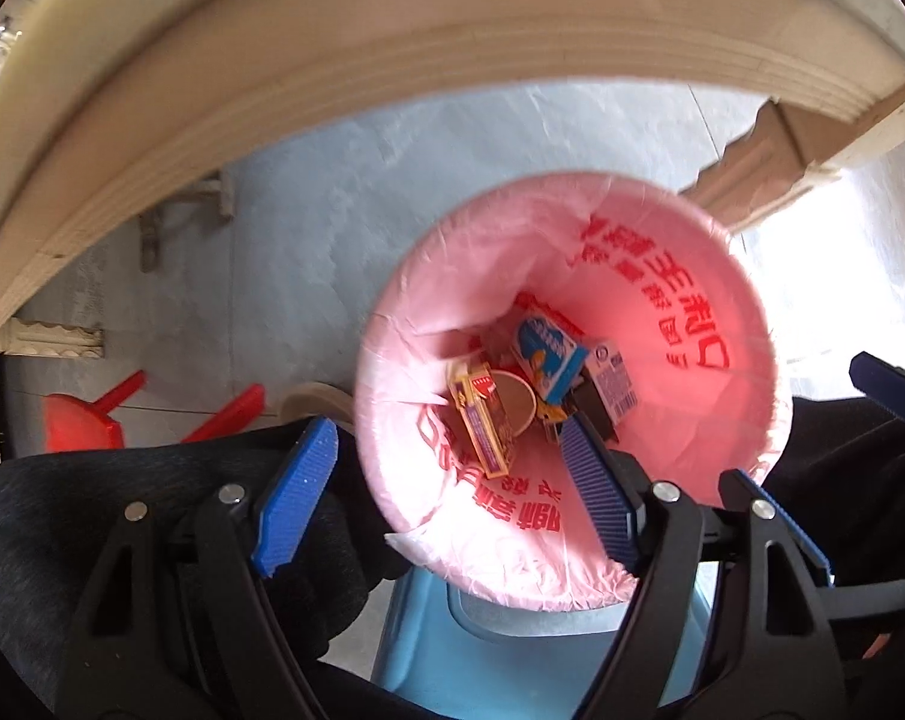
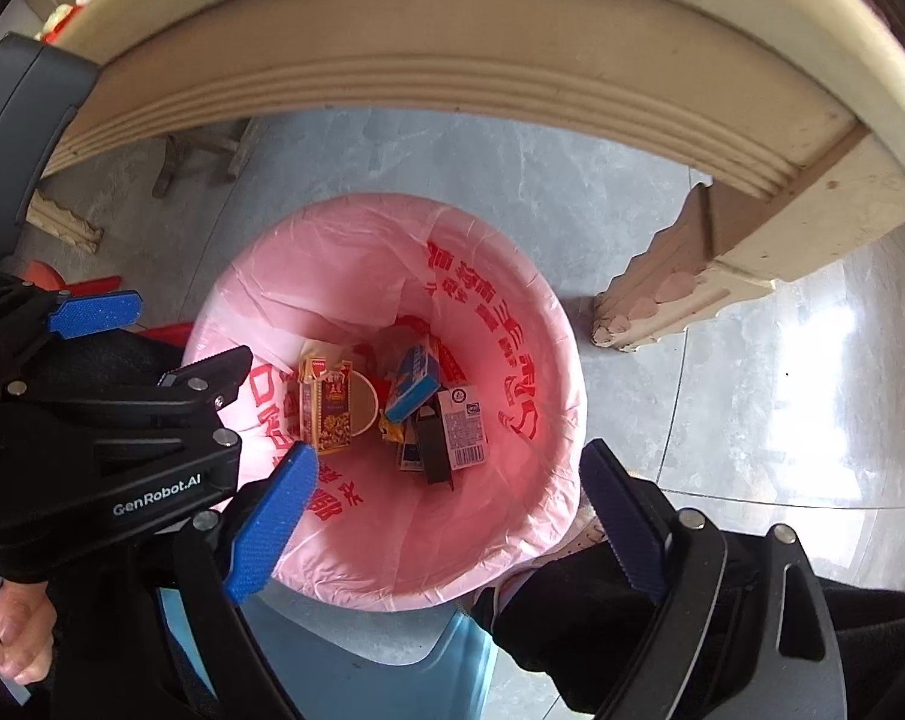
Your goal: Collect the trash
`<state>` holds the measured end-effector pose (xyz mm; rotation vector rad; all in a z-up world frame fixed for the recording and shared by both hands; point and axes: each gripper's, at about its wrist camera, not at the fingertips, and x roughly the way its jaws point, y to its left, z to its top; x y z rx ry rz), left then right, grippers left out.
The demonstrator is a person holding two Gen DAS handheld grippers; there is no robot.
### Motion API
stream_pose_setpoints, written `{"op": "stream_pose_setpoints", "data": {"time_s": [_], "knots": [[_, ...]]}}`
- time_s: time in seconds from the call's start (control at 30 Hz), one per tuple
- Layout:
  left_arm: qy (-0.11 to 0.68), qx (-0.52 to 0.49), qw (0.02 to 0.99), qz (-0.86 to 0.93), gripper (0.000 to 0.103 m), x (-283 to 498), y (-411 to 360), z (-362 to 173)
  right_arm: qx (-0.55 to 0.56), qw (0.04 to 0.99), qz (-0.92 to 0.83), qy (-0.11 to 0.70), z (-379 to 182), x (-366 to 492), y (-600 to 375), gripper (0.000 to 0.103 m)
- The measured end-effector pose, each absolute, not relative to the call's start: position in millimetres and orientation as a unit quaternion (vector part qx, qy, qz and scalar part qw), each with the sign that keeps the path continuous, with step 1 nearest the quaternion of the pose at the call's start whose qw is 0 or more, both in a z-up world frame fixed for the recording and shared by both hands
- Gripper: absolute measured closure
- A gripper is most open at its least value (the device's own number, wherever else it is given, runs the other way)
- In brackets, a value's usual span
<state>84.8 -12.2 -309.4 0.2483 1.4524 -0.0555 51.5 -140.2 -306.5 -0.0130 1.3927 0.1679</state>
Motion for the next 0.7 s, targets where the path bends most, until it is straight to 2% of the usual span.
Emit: {"op": "stream_pose_setpoints", "data": {"time_s": [0.2, 0.53, 0.7], "knots": [[0.639, 0.107, 0.761, -0.009, 0.027, 71, -19, -272, -0.026, 0.787, 0.038, 0.616, -268, 37, -142, 0.013], [0.566, 0.062, 0.822, -0.021, 0.022, 44, -20, -175, 0.022, 0.849, 0.005, 0.528, -181, 5, -164, 0.012], [0.524, 0.045, 0.850, -0.027, 0.022, 24, -24, -130, 0.029, 0.877, -0.024, 0.478, -140, -15, -171, 0.007]]}}
